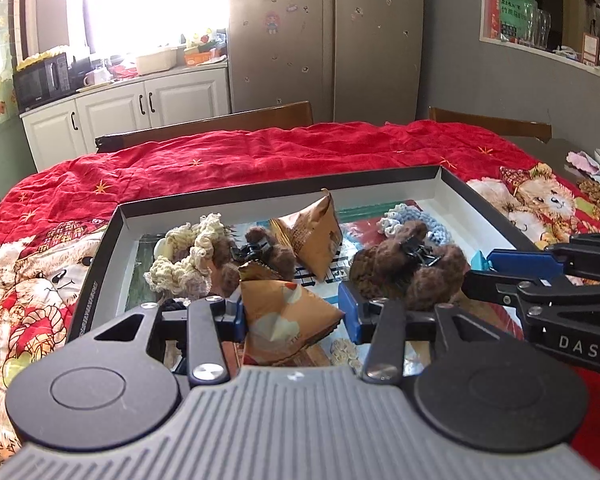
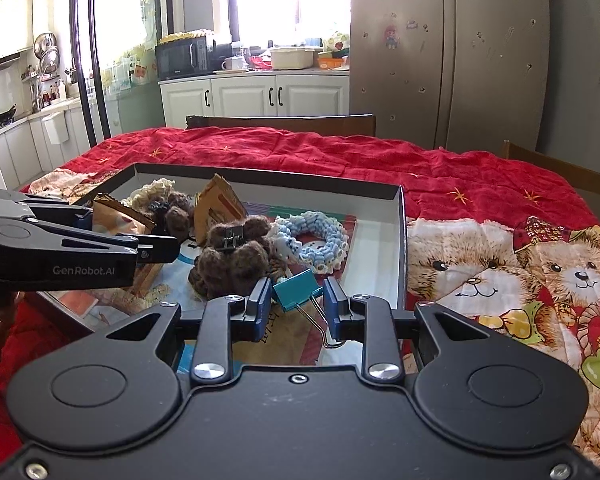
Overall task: Organize objects
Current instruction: 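Open left tool releasing paper packet in box while right tool releases binder clip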
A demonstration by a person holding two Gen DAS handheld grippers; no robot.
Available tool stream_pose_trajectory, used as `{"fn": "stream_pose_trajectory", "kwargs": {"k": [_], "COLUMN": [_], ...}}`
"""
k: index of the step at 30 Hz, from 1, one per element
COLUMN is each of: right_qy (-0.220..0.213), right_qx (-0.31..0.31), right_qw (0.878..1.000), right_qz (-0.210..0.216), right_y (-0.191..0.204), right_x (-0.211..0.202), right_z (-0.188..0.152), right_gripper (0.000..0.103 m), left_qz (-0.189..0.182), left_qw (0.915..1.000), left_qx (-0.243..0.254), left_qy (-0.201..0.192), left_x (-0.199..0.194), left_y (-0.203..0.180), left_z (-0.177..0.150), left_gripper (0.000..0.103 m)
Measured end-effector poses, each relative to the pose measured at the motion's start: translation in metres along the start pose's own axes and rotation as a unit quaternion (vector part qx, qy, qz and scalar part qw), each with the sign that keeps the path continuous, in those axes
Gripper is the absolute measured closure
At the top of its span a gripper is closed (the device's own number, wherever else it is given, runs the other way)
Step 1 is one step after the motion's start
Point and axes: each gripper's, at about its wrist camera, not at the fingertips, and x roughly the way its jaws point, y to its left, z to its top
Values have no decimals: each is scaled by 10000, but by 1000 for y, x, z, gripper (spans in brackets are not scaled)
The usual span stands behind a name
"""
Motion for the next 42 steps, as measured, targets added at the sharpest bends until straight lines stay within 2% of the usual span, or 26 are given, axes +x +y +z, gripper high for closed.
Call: {"fn": "stream_pose_trajectory", "kwargs": {"k": [19,33,38,40,42], "right_qy": [150,217,263,274,276], "right_qx": [-167,-244,-297,-305,-303], "right_qw": [9997,9995,9992,9991,9991], "right_qz": [6,48,92,108,119], "right_y": [6,8,9,10,10], "right_x": [8,11,12,12,12], "right_z": [-2,-4,-4,-4,-4], "right_gripper": [76,76,76,75,75], "left_qz": [397,424,404,418,462], "left_qw": [9964,9958,9958,9957,9953], "left_qx": [744,807,818,822,836], "left_qy": [-135,-127,-117,-133,-166], "left_x": [3,3,2,1,0], "left_y": [-22,-23,-24,-24,-25], "left_z": [-9,-11,-11,-11,-11], "left_gripper": [52,48,41,34,33]}}
